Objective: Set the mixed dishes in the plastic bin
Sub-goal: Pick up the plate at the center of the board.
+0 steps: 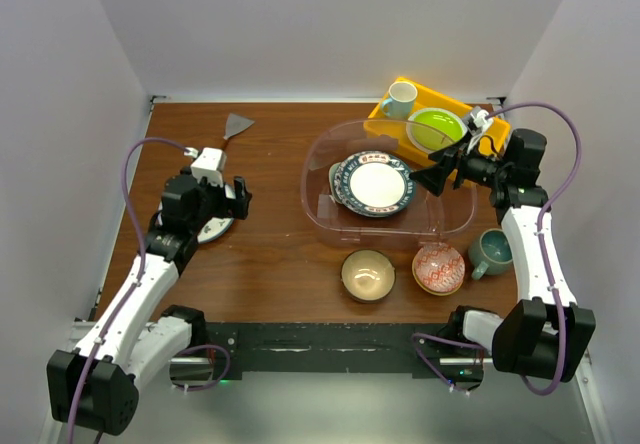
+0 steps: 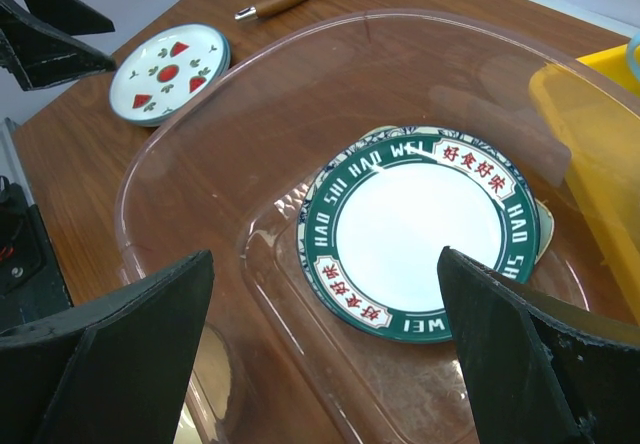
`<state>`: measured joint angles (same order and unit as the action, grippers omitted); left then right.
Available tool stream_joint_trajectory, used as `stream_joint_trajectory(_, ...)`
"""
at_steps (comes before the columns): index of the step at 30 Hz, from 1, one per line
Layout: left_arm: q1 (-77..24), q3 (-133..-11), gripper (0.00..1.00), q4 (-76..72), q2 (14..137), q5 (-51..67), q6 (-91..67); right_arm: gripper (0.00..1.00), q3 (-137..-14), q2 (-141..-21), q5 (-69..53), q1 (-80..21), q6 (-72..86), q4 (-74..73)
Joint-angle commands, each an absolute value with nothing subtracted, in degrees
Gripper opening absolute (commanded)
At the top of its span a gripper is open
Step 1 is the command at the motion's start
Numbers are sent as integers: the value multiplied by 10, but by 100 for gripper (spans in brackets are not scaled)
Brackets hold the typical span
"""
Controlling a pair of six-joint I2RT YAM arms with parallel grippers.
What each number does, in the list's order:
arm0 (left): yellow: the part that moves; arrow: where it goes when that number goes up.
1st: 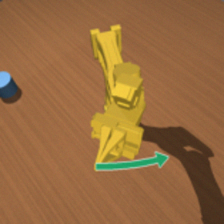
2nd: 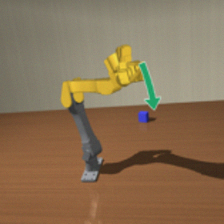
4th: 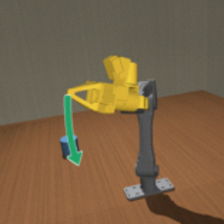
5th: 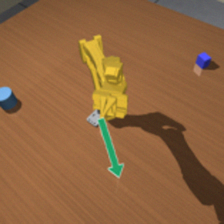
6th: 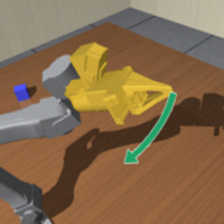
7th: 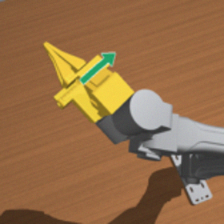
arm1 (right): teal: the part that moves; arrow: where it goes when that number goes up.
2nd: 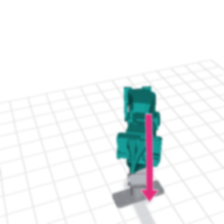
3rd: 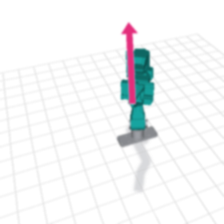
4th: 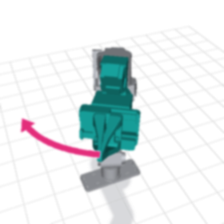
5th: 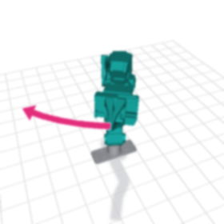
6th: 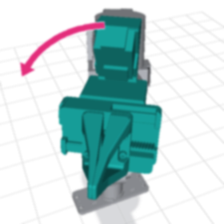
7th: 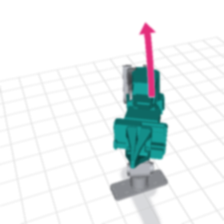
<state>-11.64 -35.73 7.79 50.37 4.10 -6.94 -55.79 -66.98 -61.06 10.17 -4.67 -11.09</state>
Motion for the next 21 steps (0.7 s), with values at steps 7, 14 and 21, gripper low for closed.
stream_joint_trajectory(7,-112,-357,100,53,519,54,-81,98,-556,-656,-621,105,-40,-86)
stream_joint_trajectory(14,-112,-359,100,56,529,52,-82,98,-555,-657,-622,105,-40,-85)
stream_joint_trajectory(21,-112,-363,100,62,547,45,-82,98,-555,-656,-622,105,-40,-85)
